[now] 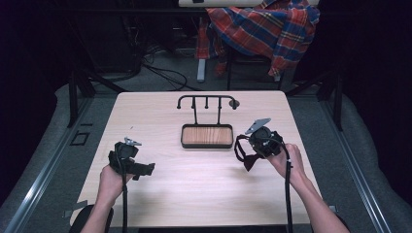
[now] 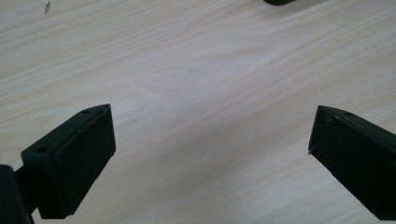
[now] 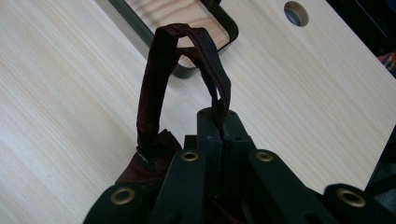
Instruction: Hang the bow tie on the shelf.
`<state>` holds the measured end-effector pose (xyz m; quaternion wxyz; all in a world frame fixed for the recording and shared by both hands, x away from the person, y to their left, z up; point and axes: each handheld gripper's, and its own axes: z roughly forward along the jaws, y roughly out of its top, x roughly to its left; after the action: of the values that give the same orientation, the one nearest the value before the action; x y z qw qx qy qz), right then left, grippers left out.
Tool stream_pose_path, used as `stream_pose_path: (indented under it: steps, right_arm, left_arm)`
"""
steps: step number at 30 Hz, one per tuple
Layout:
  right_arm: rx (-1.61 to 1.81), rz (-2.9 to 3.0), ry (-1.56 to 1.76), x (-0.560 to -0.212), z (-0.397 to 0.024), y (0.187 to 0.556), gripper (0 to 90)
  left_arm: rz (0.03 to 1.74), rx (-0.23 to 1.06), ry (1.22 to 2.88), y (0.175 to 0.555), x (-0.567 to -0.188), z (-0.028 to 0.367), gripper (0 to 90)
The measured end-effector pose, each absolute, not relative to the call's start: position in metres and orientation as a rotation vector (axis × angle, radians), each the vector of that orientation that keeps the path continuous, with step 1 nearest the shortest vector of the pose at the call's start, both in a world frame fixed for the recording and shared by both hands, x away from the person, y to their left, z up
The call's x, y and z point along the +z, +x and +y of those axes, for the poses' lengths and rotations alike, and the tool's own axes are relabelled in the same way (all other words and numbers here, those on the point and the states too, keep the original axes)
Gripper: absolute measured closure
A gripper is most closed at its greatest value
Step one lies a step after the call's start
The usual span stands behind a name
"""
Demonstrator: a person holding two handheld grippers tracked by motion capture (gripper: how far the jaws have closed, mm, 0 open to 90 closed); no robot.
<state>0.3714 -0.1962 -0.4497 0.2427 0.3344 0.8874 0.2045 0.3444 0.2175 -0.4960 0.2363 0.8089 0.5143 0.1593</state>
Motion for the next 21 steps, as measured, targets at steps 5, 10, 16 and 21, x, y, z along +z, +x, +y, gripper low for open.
stream_pose_path:
  steps: [5, 10, 16, 21]
  right_arm:
    - [0.567, 2.418, 0.913, -0.446, -0.195, 0.374, 88.8]
    - [0.573, 2.411, 0.904, -0.439, -0.191, 0.379, 88.8]
    - [0.591, 2.401, 0.893, -0.43, -0.186, 0.388, 88.8]
    - [0.603, 2.391, 0.89, -0.425, -0.182, 0.394, 88.8]
  left_arm:
    - [1.415, 0.435, 2.218, 0.344, -0.496, 0.218, 0.7]
    - [1.418, 0.439, 2.209, 0.344, -0.496, 0.219, 0.8]
    - [1.422, 0.437, 2.209, 0.344, -0.496, 0.219, 0.8]
    - [1.417, 0.436, 2.211, 0.344, -0.496, 0.219, 0.7]
